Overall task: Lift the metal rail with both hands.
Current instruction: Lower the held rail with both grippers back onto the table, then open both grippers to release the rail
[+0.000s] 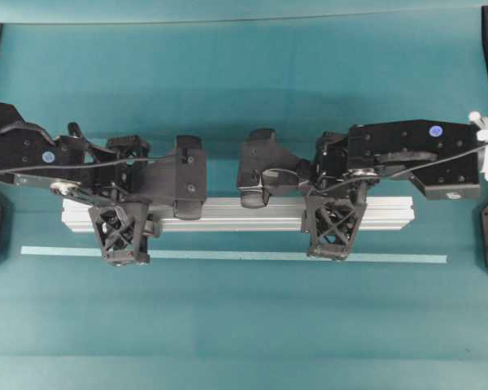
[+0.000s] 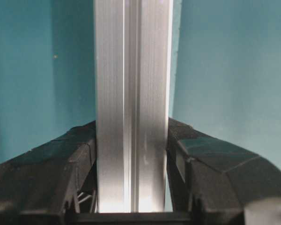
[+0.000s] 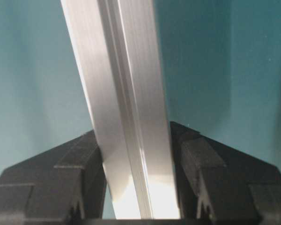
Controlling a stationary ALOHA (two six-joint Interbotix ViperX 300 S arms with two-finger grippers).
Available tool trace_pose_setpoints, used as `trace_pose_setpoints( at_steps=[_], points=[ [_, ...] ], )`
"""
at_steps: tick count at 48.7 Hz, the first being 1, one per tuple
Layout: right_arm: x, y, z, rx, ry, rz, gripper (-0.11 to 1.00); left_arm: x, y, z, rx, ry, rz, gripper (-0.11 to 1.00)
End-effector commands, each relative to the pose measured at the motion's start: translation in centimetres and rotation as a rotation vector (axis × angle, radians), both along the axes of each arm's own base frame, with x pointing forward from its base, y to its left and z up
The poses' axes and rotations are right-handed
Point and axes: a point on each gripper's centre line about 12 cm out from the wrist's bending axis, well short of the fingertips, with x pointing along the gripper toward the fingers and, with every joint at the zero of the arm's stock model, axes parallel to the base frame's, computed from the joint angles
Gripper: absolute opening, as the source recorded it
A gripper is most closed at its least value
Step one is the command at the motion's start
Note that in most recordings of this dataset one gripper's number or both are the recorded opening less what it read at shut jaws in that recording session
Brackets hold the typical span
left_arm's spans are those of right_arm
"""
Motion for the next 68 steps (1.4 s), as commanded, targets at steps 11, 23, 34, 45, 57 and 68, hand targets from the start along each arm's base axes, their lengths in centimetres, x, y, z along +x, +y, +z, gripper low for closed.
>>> trace_pose_setpoints(
  at_steps=[11,23,34,45,57,68],
  points=[
    [0.5,0.0,-2.2,-0.004,-0.003,0.003,0.44,0.3,0.0,-1.4,0.001,-0.043,-0.003,0.36],
    [0.5,0.3,-3.4,-0.003,0.015,0.025,0.44,0.7,0.0,-2.8,0.002,-0.055,-0.007,0.36],
    [0.3,0.6,-4.7,0.007,0.028,0.027,0.44,0.6,0.0,-4.4,-0.002,-0.037,-0.001,0.36],
    [0.2,0.9,-5.7,0.008,0.029,0.030,0.44,0.4,0.0,-5.7,-0.001,-0.024,-0.005,0.36],
    [0.3,1.0,-6.3,0.008,0.032,0.035,0.44,0.8,0.0,-6.3,-0.003,-0.043,-0.001,0.36],
    [0.1,1.4,-6.9,0.010,0.040,0.043,0.44,0.7,-0.4,-7.4,-0.006,-0.040,-0.007,0.36]
  ],
)
